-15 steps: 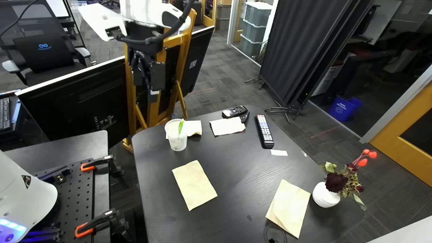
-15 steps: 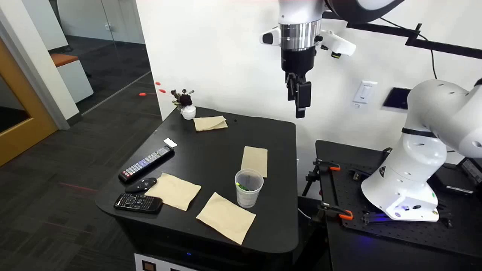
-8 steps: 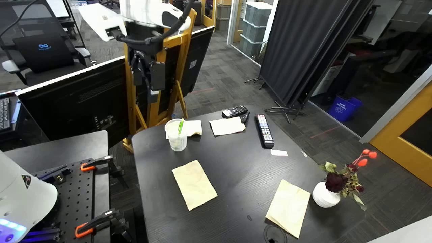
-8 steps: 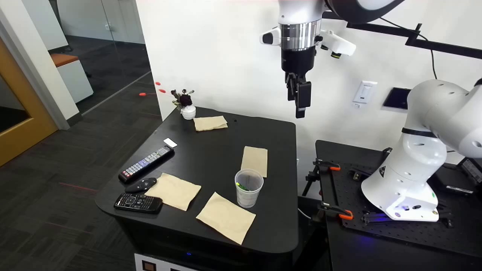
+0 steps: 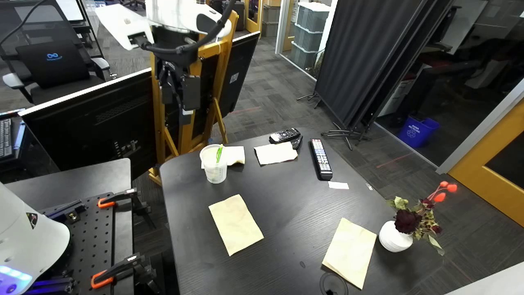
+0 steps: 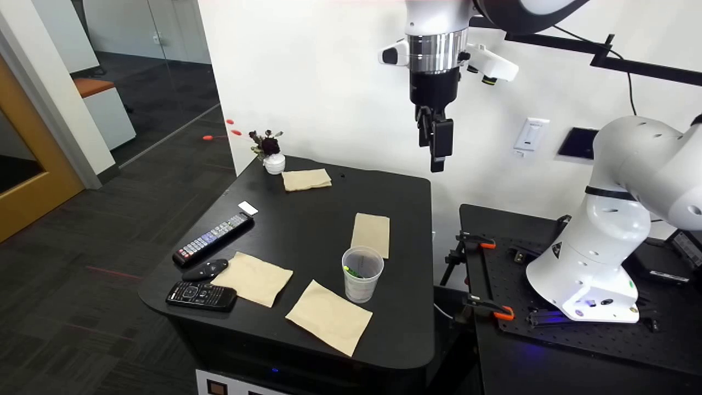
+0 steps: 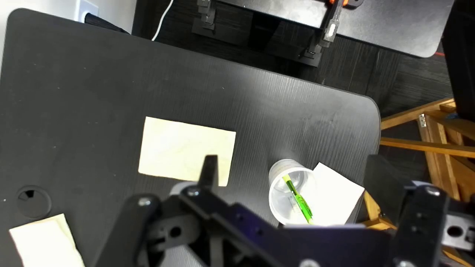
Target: Remove the pen from the cup and place it on the table
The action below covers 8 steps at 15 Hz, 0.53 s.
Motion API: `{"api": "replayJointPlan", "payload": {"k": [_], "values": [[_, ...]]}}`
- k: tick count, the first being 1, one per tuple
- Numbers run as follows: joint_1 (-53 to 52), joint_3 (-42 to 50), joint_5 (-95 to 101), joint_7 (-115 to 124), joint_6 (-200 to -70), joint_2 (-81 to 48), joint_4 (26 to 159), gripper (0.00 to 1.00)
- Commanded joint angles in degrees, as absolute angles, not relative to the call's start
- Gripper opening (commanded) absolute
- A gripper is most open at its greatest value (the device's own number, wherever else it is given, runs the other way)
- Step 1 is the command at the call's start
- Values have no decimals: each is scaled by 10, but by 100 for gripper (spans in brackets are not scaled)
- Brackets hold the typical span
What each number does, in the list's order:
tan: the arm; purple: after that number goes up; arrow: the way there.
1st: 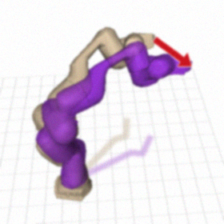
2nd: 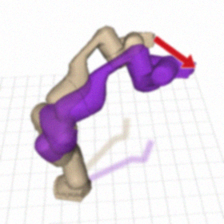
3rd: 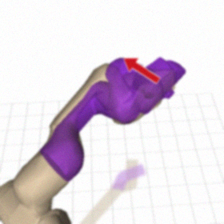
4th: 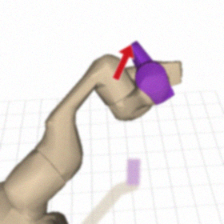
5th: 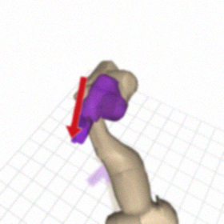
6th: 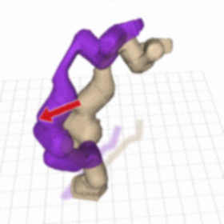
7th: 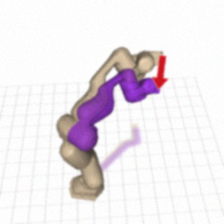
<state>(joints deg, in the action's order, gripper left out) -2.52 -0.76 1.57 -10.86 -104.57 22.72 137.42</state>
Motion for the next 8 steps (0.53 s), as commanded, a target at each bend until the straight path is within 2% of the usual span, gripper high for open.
{"api": "replayJointPlan", "payload": {"k": [1,8], "values": [[-30,-9,20,-106,-1059,221,1376,100],[-51,-27,18,-106,-1163,210,1406,100]]}}
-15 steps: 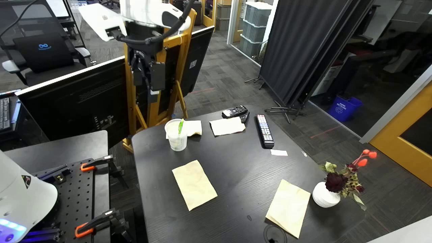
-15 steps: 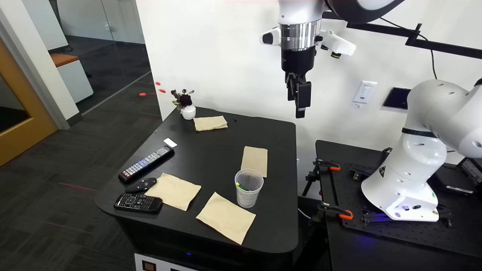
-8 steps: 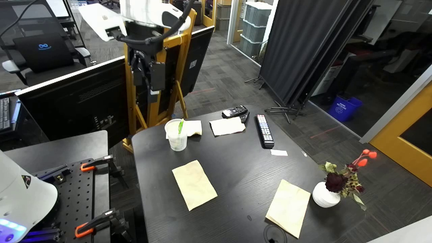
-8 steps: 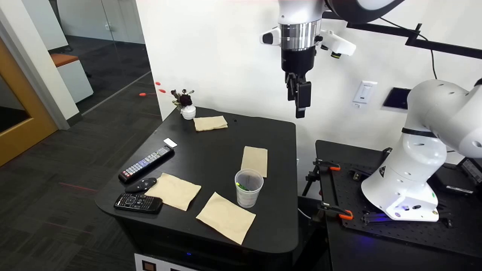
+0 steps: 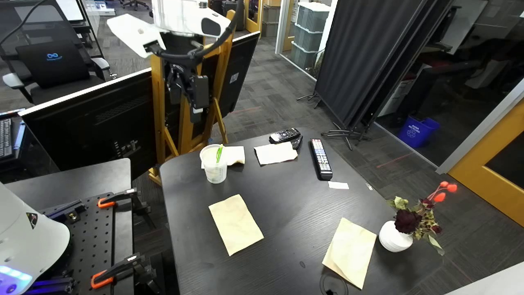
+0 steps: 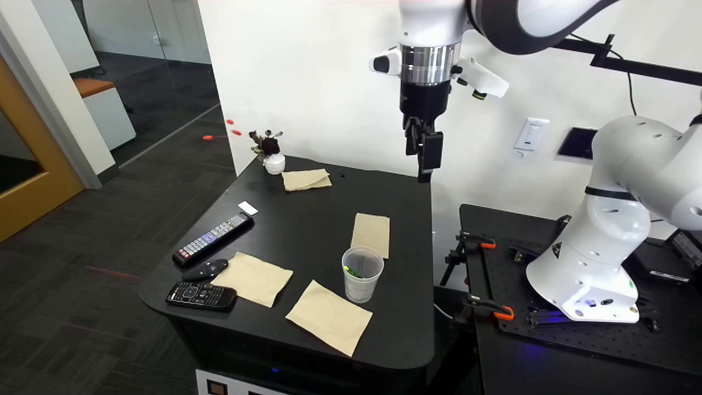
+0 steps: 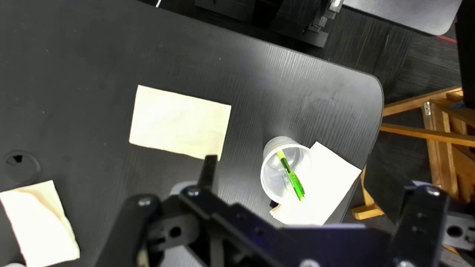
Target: Remove the pen from the cup and place it on the table
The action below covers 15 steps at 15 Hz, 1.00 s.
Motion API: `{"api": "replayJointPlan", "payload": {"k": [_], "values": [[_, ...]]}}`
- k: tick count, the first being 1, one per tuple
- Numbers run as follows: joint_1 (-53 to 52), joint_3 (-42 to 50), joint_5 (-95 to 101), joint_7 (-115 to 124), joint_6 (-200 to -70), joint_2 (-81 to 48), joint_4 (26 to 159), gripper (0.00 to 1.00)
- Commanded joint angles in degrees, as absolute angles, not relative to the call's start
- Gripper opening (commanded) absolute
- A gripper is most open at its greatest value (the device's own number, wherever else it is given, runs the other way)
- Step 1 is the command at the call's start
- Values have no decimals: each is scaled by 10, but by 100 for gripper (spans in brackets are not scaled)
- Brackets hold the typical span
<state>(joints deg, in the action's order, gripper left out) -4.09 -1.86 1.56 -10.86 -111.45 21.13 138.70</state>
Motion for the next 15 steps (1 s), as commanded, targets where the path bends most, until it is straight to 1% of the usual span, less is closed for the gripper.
{"api": "replayJointPlan", "payload": {"k": [1,8,15], "values": [[-55,-29,15,-108,-1182,209,1413,100],[-95,-29,-23,-157,-1291,207,1471,100],[-96,-34,-19,-156,-1274,194,1470,100]]}}
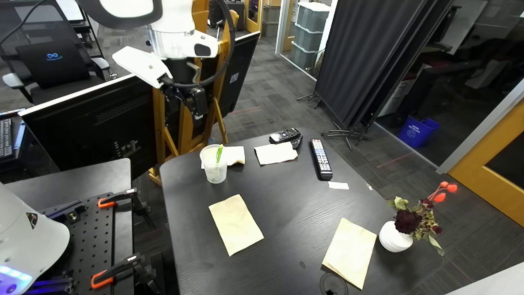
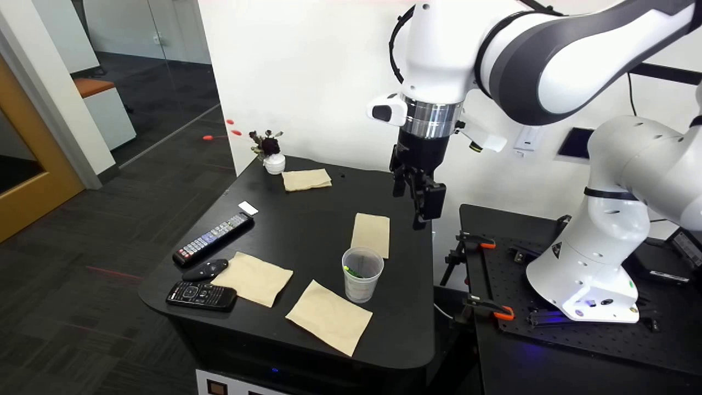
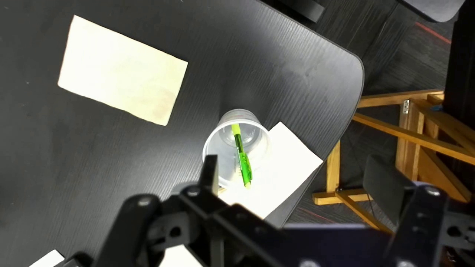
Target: Remove the pen from the cup and place it on the table
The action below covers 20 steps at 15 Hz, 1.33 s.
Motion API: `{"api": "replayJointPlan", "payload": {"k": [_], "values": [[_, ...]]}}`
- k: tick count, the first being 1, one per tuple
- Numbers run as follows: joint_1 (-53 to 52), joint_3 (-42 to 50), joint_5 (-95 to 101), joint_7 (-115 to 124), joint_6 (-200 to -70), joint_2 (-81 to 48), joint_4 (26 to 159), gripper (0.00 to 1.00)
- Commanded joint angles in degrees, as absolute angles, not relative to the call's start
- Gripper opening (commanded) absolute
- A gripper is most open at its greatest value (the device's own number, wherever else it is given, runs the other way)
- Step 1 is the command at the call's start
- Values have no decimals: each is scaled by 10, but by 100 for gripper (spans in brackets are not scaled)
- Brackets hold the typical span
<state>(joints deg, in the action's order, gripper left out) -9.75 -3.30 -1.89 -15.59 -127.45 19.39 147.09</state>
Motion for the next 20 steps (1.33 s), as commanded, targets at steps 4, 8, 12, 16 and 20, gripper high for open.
{"api": "replayJointPlan", "payload": {"k": [4,8,12,16,20], "values": [[-97,-34,-22,-156,-1298,191,1480,100],[-96,-38,-16,-148,-1358,184,1506,100],[-100,-36,-23,-154,-1426,169,1538,100],[-98,-42,-14,-140,-1504,146,1562,100],[-92,-42,-11,-127,-1561,110,1566,100]]}}
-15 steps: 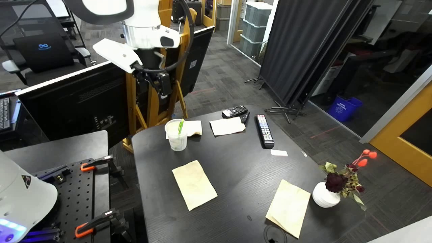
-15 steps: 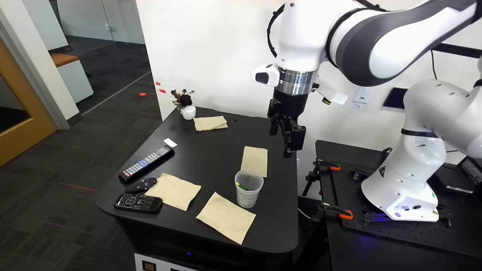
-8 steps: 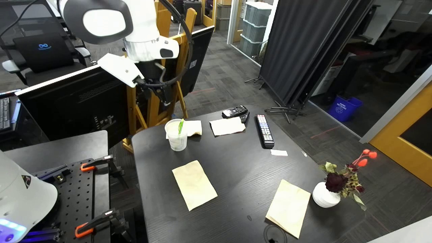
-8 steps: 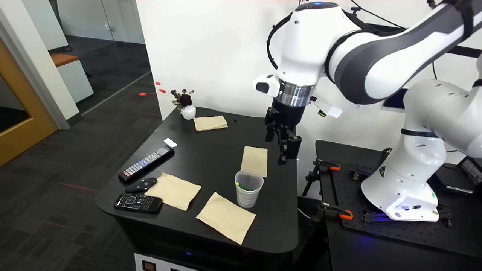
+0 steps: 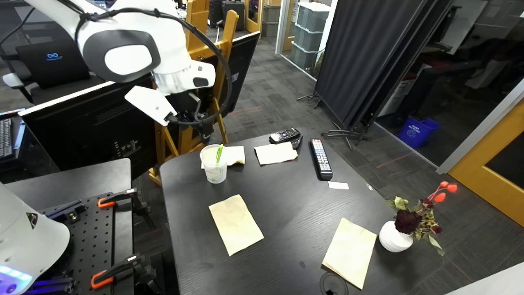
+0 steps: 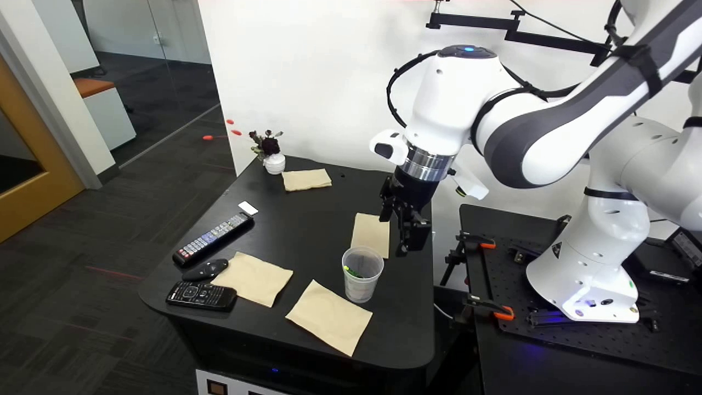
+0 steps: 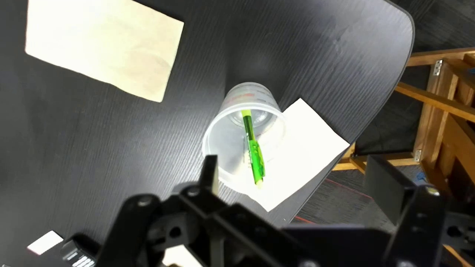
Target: Remove the pen from the cup and place it on the table
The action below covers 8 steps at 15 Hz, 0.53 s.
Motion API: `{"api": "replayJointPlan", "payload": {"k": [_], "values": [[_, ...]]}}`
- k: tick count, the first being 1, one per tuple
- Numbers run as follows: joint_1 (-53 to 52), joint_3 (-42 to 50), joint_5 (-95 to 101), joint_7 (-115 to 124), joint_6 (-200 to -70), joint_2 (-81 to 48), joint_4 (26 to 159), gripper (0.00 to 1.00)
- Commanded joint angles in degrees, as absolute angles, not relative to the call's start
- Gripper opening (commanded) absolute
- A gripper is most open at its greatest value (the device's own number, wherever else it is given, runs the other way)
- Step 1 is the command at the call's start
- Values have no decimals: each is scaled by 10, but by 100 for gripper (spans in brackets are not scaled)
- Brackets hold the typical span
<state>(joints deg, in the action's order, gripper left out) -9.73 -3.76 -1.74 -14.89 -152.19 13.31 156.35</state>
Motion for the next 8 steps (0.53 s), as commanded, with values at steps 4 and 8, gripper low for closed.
{"api": "replayJointPlan", "payload": {"k": [4,8], "values": [[-93,-39,-23,-121,-1580,74,1559,100],[-95,-37,-47,-134,-1585,49,1552,90]]}}
